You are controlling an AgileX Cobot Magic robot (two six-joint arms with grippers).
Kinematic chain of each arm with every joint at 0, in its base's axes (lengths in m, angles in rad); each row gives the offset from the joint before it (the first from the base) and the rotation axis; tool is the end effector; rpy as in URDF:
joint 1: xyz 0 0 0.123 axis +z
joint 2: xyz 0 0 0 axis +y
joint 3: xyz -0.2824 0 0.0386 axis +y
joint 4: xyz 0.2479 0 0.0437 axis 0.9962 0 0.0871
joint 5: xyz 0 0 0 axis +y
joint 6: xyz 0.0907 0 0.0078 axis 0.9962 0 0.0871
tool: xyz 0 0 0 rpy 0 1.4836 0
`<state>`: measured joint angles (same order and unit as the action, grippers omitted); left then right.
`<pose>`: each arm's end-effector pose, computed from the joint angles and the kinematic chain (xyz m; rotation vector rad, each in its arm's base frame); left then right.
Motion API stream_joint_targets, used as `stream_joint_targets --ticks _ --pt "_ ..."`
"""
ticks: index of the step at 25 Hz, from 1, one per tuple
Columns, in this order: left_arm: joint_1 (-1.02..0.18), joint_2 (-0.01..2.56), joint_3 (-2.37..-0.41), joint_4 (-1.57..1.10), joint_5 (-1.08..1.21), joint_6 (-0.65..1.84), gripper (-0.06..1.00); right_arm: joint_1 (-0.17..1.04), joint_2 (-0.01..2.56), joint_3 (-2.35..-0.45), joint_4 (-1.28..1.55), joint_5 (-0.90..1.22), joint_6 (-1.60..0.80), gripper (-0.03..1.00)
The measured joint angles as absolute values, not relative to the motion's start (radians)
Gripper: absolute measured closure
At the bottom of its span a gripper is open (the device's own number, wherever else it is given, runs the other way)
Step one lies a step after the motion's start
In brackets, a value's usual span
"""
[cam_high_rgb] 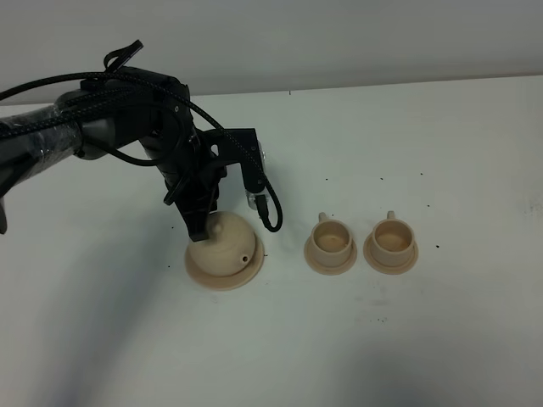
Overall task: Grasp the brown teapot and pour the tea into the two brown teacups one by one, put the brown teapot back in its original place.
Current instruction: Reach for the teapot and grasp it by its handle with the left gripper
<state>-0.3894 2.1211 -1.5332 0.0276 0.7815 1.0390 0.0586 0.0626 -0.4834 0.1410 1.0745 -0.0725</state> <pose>0.4049 -0.1642 0.1551 1.8984 2.1533 0.1634 0.0047 0.0116 0.2721 -0.1407 2.1280 0.1637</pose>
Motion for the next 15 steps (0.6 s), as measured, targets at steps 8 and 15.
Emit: stream_joint_targets --ticks 8,15 --pt "-0.389 2.121 -1.534 0.028 0.806 1.039 0.96 0.059 0.063 -0.483 0.141 1.075 -0.072 0.84" --pt "-0.389 2.121 -1.534 0.029 0.799 1.038 0.96 0.059 0.063 -0.483 0.141 1.075 -0.072 0.84"
